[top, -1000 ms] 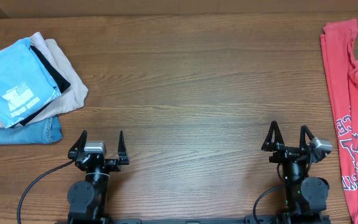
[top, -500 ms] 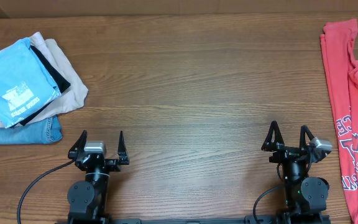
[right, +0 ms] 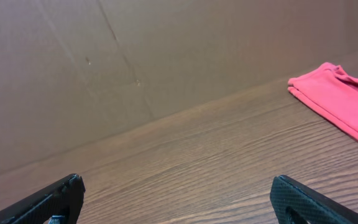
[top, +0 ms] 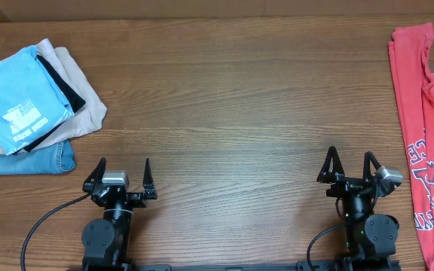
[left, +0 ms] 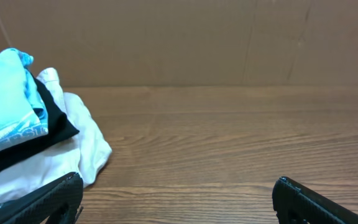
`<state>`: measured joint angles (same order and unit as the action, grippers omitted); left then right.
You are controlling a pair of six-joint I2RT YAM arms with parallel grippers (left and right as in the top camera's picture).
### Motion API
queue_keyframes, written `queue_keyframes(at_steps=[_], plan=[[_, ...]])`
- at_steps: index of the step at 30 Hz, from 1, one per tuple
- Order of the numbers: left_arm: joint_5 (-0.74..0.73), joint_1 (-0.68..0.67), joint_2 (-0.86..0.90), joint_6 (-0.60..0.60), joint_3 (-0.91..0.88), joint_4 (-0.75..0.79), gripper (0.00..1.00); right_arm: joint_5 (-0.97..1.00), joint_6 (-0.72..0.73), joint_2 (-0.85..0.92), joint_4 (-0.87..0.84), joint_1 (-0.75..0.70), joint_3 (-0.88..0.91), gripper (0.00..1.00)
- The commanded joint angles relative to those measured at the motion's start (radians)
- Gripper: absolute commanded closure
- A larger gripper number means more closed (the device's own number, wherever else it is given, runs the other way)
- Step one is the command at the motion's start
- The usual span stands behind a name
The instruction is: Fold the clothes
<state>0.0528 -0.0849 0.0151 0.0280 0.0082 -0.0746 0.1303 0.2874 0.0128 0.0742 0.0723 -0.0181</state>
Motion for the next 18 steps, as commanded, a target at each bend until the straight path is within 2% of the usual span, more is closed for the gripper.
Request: queue_keyframes(at_steps=[1, 10, 18], plan=[[-0.019, -0.002, -0.011, 0.040, 0.010, -0.006, 0.00, -0.004, 0.002, -0.006, -0.005, -0.003, 0.010, 0.00], [-0.023, -0.001, 0.034, 0.043, 0.187, -0.141, 0.00, 0.013, 0.001, 0.033, 0.117, -0.004, -0.101, 0.00], [-0.024, -0.001, 0.312, 0.043, 0.462, -0.262, 0.00, 0.026, 0.001, 0.262, 0.200, -0.005, -0.325, 0.00]])
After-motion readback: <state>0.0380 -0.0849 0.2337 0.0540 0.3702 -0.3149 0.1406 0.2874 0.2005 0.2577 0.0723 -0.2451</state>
